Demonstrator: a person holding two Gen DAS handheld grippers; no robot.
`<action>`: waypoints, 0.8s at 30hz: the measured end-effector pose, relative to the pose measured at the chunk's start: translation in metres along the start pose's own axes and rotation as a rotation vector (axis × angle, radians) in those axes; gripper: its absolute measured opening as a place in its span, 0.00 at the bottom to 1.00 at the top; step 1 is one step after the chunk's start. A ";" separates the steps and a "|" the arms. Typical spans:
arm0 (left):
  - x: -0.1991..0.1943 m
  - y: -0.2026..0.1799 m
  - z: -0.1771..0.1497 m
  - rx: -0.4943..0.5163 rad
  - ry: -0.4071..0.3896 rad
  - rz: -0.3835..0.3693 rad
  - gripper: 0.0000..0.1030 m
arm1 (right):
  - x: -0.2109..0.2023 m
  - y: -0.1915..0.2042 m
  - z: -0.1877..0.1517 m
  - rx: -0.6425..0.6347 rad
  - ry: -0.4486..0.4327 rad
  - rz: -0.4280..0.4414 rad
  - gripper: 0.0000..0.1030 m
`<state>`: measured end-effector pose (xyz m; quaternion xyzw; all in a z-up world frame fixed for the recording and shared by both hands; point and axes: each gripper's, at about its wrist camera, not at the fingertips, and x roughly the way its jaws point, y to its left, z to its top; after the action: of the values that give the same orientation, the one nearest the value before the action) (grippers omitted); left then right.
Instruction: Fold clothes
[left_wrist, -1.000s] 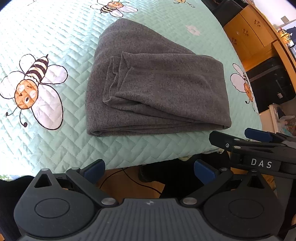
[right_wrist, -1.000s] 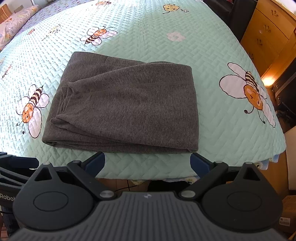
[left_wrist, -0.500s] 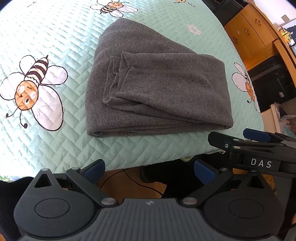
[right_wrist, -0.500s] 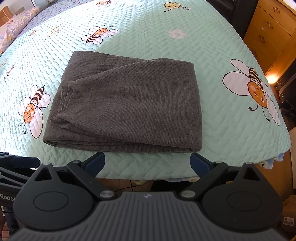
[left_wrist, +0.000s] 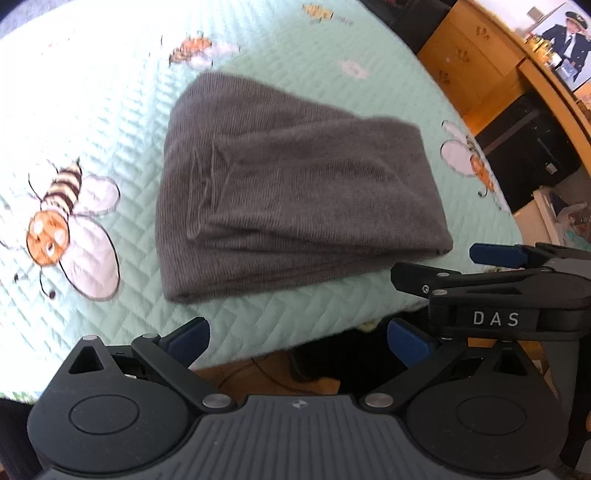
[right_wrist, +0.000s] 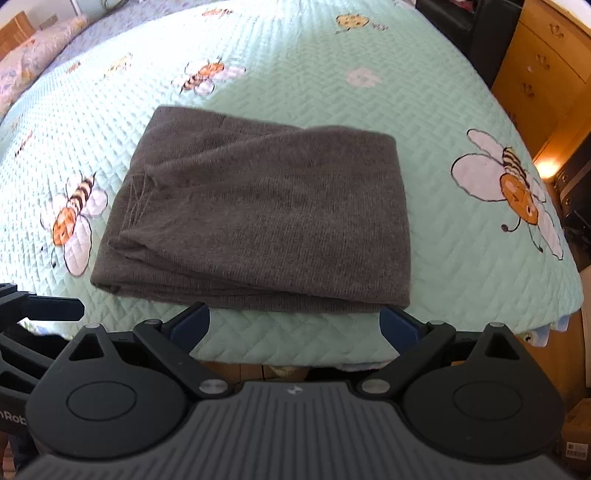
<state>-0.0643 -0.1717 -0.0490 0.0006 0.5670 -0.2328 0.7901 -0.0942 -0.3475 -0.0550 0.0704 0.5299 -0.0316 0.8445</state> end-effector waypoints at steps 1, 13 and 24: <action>-0.002 -0.002 0.000 0.011 -0.018 0.004 0.99 | -0.003 -0.002 0.000 0.012 -0.022 0.004 0.96; -0.069 -0.041 -0.028 0.202 -0.628 0.357 0.99 | -0.093 -0.018 -0.032 0.077 -0.711 -0.029 1.00; -0.093 -0.067 -0.050 0.290 -0.842 0.372 1.00 | -0.123 -0.045 -0.080 0.193 -1.116 0.090 1.00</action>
<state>-0.1573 -0.1839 0.0343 0.1178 0.1496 -0.1445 0.9710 -0.2244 -0.3820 0.0174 0.1426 -0.0053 -0.0761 0.9868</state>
